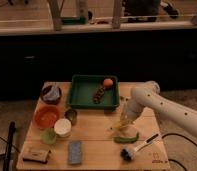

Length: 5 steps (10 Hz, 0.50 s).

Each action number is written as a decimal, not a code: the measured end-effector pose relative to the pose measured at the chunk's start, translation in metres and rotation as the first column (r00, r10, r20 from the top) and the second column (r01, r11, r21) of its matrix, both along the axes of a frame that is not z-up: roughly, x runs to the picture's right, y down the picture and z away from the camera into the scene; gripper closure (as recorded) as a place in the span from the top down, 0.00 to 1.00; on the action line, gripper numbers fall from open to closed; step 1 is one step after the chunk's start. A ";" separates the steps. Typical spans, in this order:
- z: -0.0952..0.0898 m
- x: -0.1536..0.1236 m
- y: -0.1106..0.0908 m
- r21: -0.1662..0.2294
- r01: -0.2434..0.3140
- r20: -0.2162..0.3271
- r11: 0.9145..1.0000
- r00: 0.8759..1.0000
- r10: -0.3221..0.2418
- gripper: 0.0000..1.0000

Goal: Place banana in red bowl

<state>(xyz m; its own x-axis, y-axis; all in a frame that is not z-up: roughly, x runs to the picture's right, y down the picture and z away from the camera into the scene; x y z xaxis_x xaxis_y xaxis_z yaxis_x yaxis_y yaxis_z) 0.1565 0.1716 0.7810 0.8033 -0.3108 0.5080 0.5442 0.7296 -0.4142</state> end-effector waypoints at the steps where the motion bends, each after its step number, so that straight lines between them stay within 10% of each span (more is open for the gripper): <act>1: -0.009 -0.003 -0.006 0.008 0.018 0.031 1.000 0.999 -0.018 0.00; 5: -0.028 -0.024 -0.017 0.036 0.095 0.123 0.995 0.988 -0.098 0.00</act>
<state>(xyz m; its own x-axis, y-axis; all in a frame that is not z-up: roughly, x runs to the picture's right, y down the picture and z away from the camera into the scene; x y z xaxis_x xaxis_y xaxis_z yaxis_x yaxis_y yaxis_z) 0.1321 0.1542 0.7530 0.6999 -0.4003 0.5916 0.6587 0.6820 -0.3179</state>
